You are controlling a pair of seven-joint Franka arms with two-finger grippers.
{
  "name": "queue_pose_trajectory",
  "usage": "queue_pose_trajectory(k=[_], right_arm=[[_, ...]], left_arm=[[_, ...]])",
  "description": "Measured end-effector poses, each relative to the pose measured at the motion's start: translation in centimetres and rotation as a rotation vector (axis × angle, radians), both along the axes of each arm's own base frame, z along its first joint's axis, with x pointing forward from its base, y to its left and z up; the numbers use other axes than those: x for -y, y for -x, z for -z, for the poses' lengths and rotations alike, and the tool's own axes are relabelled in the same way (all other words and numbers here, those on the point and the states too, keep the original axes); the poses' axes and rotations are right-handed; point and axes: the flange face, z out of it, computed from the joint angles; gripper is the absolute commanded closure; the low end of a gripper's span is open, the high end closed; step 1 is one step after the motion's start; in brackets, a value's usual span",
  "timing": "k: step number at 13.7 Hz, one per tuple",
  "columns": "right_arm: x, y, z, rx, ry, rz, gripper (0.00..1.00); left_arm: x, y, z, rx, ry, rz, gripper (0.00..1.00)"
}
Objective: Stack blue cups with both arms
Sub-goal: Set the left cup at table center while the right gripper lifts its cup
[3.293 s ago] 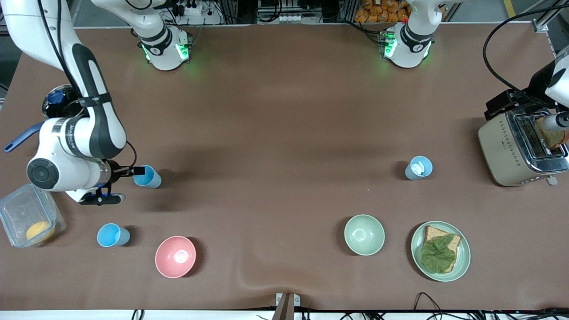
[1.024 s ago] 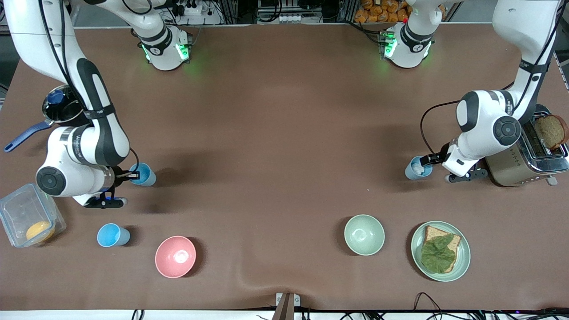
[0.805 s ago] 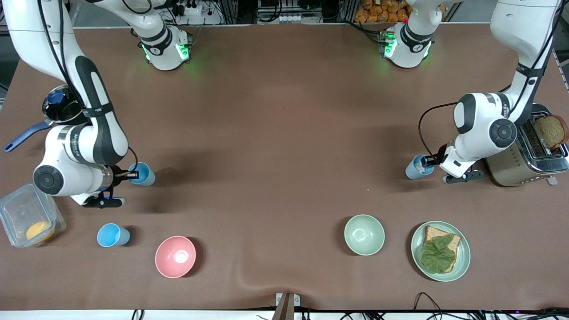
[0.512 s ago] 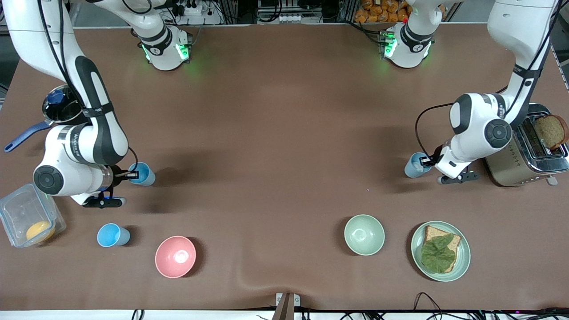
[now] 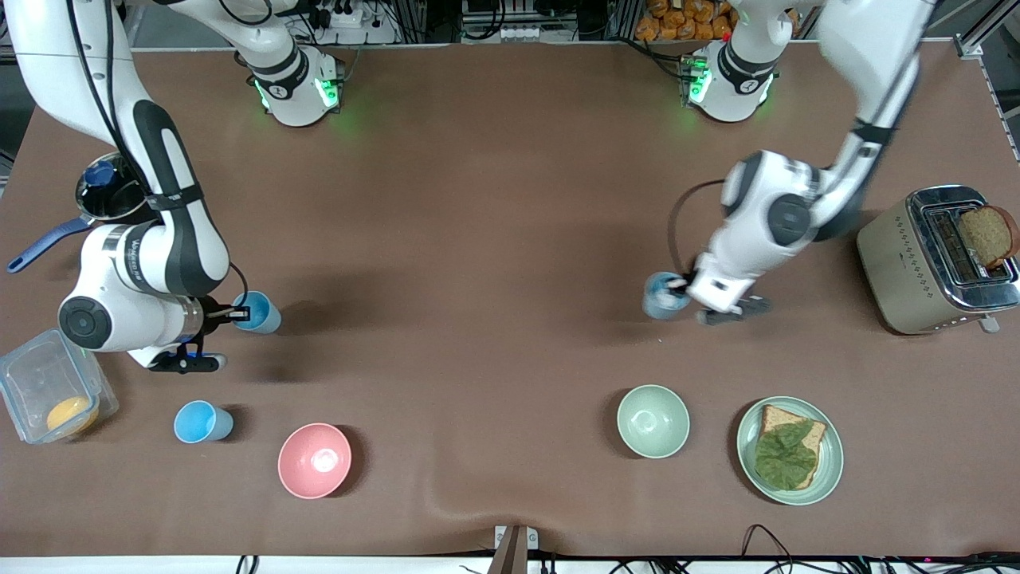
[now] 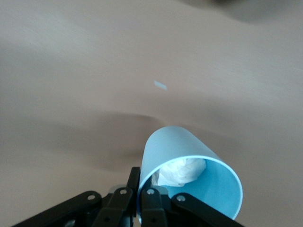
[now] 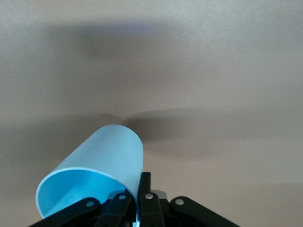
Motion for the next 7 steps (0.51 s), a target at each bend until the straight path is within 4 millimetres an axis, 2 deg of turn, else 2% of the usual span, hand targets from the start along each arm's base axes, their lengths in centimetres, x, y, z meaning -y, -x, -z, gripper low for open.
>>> queue_pose_trajectory(k=[4, 5, 7], right_arm=[[-0.9, 0.0, -0.5, 0.001, -0.002, 0.042, 1.00], [-1.8, 0.0, -0.8, -0.001, 0.005, 0.065, 1.00], [-4.8, 0.2, -2.0, -0.007, 0.022, 0.094, 1.00]], left_arm=[[15.1, 4.8, 0.9, -0.061, 0.028, -0.173, 1.00], [18.1, 6.0, 1.5, -0.079, 0.034, -0.198, 1.00], [22.3, 7.6, 2.8, -0.108, 0.041, -0.240, 1.00]])
